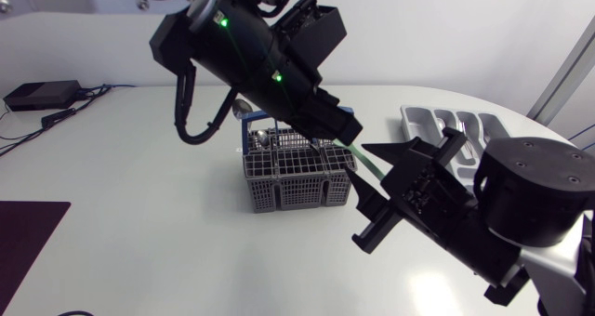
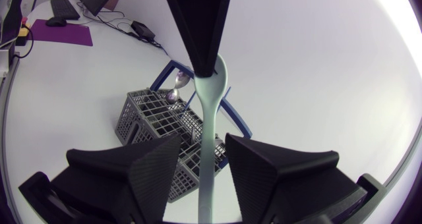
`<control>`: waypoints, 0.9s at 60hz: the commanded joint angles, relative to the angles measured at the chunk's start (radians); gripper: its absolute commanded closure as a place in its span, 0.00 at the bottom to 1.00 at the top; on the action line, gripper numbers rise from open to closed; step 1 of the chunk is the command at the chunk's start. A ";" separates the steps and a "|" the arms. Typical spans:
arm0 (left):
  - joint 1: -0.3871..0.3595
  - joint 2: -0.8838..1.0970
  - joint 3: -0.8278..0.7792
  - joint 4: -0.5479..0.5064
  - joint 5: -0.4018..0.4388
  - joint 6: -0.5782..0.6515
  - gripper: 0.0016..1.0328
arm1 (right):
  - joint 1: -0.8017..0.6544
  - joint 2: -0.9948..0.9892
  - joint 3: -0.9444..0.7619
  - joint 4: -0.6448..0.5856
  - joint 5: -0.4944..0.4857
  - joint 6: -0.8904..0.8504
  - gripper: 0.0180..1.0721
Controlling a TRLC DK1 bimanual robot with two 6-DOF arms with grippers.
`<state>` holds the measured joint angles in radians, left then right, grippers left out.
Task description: Unload the cutlery basket into the drawer organizer.
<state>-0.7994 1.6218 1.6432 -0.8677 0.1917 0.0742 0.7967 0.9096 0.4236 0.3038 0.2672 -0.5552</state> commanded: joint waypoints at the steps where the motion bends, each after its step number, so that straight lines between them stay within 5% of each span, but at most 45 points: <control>1: 0.008 0.018 0.015 -0.014 0.012 -0.025 0.90 | -0.005 0.012 0.004 0.018 0.015 -0.026 0.68; 15: 0.011 0.029 0.009 -0.017 0.012 -0.025 0.90 | -0.005 0.021 0.010 0.018 0.017 -0.048 0.90; 32: 0.006 0.030 0.021 -0.016 0.012 -0.030 0.89 | -0.004 0.021 0.004 -0.009 0.004 -0.049 0.92; 49: 0.035 0.027 0.083 0.016 0.011 -0.024 0.24 | -0.036 -0.055 -0.006 -0.111 -0.066 -0.051 0.92; 54: 0.066 0.026 0.096 0.041 0.006 -0.016 0.18 | -0.083 -0.092 -0.016 -0.155 -0.115 -0.052 0.92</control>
<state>-0.7650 1.6337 1.6939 -0.8452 0.1986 0.0711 0.7506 0.8539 0.4252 0.1780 0.1749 -0.5861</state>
